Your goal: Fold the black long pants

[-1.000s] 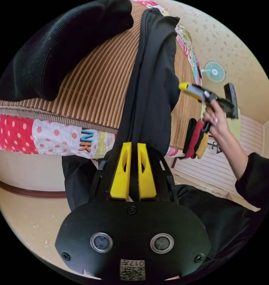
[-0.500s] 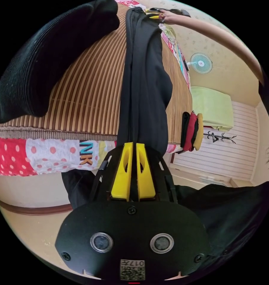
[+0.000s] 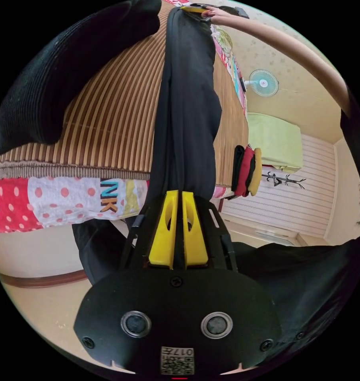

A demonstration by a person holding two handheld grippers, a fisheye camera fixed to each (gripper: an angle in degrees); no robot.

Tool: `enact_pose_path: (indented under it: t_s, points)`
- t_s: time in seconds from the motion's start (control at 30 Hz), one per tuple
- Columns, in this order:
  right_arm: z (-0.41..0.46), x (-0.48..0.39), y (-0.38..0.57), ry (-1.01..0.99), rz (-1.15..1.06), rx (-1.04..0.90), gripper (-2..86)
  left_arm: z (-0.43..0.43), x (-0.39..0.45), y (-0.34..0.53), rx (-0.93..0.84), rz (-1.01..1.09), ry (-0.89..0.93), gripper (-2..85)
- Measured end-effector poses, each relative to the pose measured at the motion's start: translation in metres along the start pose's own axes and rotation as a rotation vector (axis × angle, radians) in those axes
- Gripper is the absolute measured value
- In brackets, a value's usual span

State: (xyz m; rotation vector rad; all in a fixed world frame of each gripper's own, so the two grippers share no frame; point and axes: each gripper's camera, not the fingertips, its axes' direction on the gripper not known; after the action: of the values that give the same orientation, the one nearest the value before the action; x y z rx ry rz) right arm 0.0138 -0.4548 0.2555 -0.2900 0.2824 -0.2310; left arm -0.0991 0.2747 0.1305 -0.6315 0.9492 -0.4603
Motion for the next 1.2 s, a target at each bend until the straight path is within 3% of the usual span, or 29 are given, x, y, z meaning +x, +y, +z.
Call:
enact_pose_path:
  t_s: [0.13,0.3,0.43,0.63,0.73,0.87,1.07,1.2]
  points:
    - [-0.021,0.025,0.046,0.096,-0.039,0.050,1.7,-0.013,-0.002,0.011,0.038,-0.042,0.003,4.3]
    - [-0.040,0.087,0.154,0.032,0.043,0.051,6.4,-0.053,0.007,0.010,0.216,-0.050,-0.007,8.1]
    - [-0.028,0.151,0.261,-0.133,0.169,-0.054,10.1,-0.073,0.021,-0.022,0.352,-0.052,-0.073,10.9]
    - [0.001,0.209,0.369,-0.373,0.353,0.006,10.0,-0.069,0.014,-0.086,0.419,-0.090,-0.085,11.4]
    - [0.013,0.240,0.387,-0.522,0.438,0.099,10.4,-0.062,0.002,-0.099,0.419,-0.090,0.010,9.4]
    - [0.027,0.268,0.394,-0.587,0.426,0.129,10.7,-0.048,0.010,-0.094,0.392,-0.040,0.002,7.7]
    - [0.059,0.286,0.405,-0.681,0.365,0.026,10.5,-0.037,0.018,-0.058,0.396,-0.057,-0.024,6.4]
    - [0.089,0.302,0.393,-0.744,0.455,0.039,10.0,-0.039,0.004,-0.056,0.332,-0.100,0.057,5.3]
